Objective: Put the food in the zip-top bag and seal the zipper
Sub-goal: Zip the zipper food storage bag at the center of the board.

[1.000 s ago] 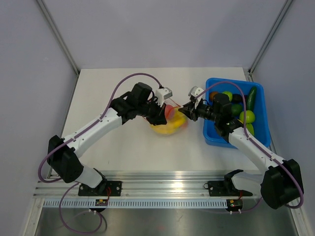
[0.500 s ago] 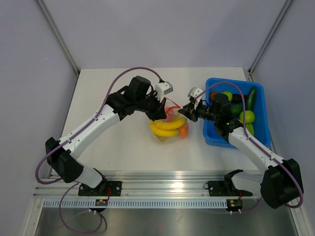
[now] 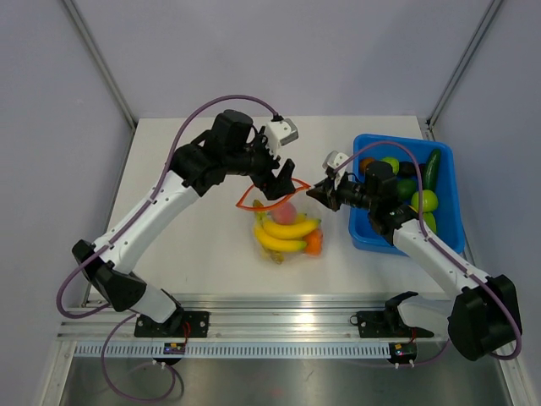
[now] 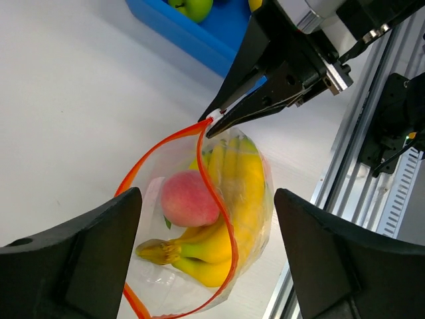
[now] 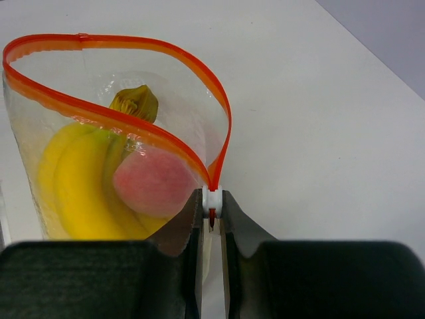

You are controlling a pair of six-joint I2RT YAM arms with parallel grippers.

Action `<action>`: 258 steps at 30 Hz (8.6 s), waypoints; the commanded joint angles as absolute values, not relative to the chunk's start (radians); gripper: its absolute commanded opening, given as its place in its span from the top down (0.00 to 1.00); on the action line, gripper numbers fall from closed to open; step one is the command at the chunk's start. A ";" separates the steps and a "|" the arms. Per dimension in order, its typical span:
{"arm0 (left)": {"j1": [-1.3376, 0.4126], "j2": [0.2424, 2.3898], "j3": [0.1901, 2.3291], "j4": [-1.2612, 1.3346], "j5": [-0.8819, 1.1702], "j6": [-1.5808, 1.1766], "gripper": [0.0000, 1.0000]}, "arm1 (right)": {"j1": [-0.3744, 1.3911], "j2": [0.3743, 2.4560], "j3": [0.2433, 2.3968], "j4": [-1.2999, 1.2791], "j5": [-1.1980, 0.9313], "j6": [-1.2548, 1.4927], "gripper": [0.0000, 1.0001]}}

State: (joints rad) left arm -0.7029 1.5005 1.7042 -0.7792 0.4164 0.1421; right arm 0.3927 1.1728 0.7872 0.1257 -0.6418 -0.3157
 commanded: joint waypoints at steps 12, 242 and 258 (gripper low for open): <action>-0.698 1.513 1.622 -0.523 0.673 0.242 0.26 | 0.385 1.091 0.887 0.023 -0.811 -0.363 1.00; -0.247 1.400 1.299 -0.563 0.715 0.110 1.00 | 0.267 1.698 1.246 0.064 -1.058 -0.302 0.27; -0.247 1.419 1.324 -0.577 0.719 0.107 1.00 | 0.288 1.736 1.293 0.068 -1.098 -0.261 1.00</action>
